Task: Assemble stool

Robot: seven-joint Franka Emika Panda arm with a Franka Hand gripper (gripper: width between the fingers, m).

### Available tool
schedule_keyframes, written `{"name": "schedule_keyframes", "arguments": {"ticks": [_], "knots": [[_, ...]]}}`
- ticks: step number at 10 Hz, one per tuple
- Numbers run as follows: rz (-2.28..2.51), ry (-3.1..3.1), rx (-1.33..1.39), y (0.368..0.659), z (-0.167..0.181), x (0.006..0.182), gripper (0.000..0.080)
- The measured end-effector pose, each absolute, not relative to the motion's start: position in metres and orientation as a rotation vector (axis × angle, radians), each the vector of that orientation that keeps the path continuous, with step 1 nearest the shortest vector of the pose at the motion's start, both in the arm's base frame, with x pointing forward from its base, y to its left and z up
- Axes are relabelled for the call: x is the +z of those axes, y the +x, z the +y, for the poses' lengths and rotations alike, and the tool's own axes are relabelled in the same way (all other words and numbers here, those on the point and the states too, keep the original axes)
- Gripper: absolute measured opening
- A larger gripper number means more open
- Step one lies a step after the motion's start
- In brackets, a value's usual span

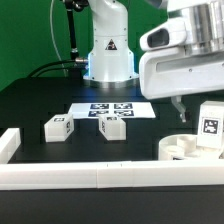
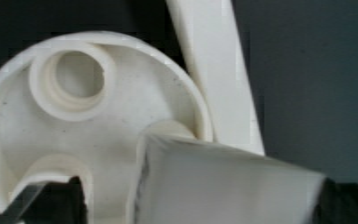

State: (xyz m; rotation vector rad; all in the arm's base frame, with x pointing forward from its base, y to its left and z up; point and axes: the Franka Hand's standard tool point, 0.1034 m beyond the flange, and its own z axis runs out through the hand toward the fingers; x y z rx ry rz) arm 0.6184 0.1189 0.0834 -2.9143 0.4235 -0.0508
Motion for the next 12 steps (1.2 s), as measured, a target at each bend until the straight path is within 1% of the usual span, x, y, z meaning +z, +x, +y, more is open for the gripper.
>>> {"name": "schedule_keyframes", "arguments": {"ticks": [2,3,4,6,8,9,10,12], "knots": [[-0.034,-2.968,-0.014,0.616,0.12,0.101,0.0647],[-0.162,-2.966,-0.055,0.621,0.124,0.105,0.0649],[-0.243,-2.96,-0.084,0.621,0.121,0.102,0.0649],[-0.396,-2.946,-0.093,0.621,0.121,0.102,0.0649],[-0.924,-2.9,-0.141,0.623,0.122,0.102,0.0649],[-1.115,-2.864,-0.177,0.626,0.125,0.104,0.0649],[-1.446,-2.751,-0.187,0.625,0.128,0.1,0.0649],[-1.665,-2.646,-0.207,0.625,0.129,0.097,0.0649]]}}
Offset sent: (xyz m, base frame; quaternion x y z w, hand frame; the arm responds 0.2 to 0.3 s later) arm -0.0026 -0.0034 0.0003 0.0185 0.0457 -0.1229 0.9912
